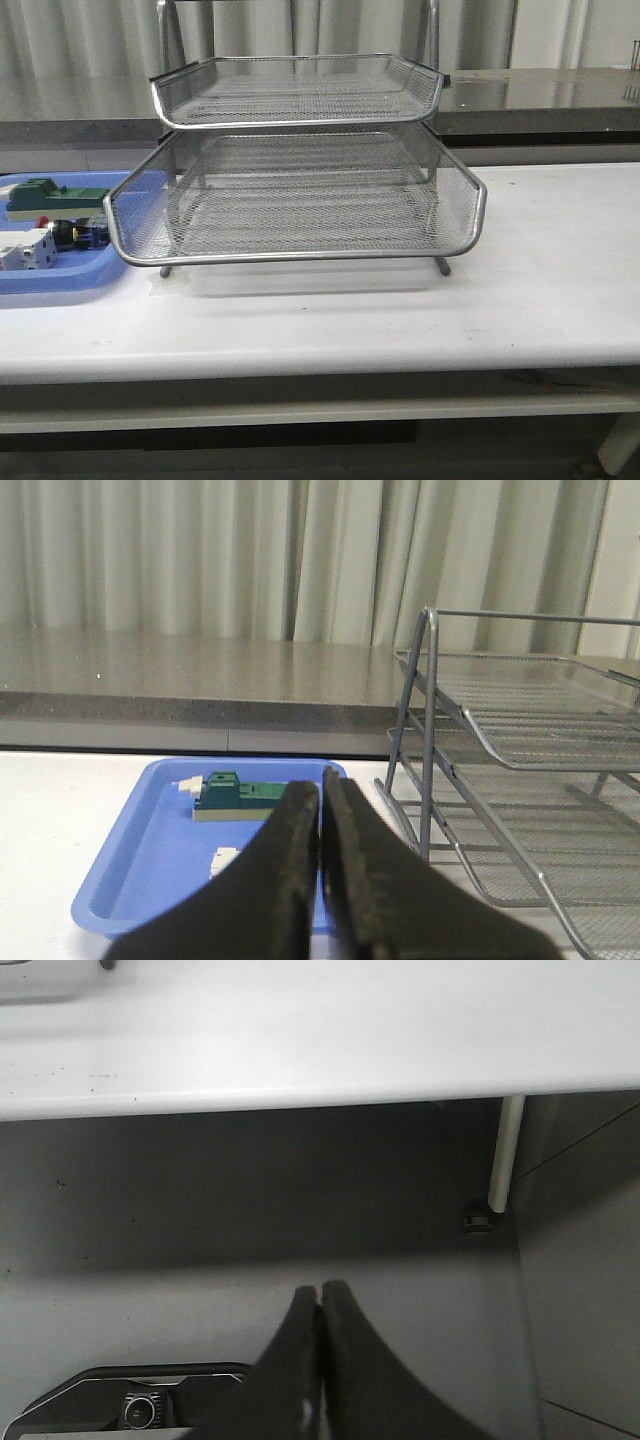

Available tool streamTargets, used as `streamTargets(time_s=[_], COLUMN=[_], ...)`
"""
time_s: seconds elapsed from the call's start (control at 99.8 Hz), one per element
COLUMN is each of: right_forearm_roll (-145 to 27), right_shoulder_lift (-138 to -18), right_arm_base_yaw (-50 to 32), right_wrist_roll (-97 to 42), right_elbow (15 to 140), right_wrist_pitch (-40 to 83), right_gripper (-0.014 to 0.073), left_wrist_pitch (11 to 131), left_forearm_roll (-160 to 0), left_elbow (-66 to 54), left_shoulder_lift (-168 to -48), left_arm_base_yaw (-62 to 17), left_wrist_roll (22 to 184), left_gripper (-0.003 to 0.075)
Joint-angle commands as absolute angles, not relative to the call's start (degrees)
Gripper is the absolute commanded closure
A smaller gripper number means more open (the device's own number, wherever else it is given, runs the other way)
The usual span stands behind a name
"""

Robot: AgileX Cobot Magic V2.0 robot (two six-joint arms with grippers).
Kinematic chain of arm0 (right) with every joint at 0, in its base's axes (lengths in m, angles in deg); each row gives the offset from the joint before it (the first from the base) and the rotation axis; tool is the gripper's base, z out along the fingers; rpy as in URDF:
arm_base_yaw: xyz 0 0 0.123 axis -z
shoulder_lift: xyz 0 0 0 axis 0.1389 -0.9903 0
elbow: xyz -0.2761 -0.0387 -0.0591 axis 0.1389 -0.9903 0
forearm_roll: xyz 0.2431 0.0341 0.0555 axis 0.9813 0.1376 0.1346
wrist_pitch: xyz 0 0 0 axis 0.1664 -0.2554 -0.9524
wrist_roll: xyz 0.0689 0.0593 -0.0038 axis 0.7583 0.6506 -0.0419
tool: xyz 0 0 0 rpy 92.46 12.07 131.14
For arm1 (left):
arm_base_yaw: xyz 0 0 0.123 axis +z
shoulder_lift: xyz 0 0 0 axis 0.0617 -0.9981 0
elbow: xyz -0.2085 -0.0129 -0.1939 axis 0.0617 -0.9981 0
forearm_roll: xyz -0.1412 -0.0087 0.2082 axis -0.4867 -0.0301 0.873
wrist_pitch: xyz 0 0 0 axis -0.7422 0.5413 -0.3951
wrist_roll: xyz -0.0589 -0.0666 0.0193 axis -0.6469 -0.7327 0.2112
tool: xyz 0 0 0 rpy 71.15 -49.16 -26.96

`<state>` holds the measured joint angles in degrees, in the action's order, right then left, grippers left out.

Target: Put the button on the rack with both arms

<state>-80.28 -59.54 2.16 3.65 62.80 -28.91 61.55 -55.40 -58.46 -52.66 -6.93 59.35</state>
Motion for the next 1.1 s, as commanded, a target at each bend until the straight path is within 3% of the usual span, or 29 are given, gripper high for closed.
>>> streamTargets(time_s=[0.0,0.621,0.882,1.092], right_forearm_roll=[-81.4,-81.4,-81.4,-81.4], right_shoulder_lift=[-59.3,-59.3,-59.3,-59.3], right_arm_base_yaw=[2.4,2.4,2.4,2.4], right_wrist_roll=[3.6,3.6,3.6,3.6], right_elbow=[64.8,64.8,64.8,64.8], right_wrist_pitch=[-26.3,-26.3,-26.3,-26.3], right_gripper=[0.0663,0.0663,0.0663,0.0663], left_wrist_pitch=[62.5,92.1,97.2,98.1], left_forearm_roll=[-55.7,-50.2,-50.2,-50.7], left_elbow=[-51.5,-4.9,5.3,7.6], left_shoulder_lift=[-57.4,-112.5,-125.7,-129.2], left_arm_base_yaw=[-6.8,-6.8,-6.8,-6.8], left_wrist_roll=[58.8,61.3,69.7,74.4], left_gripper=[0.0716,0.0716,0.0716,0.0703])
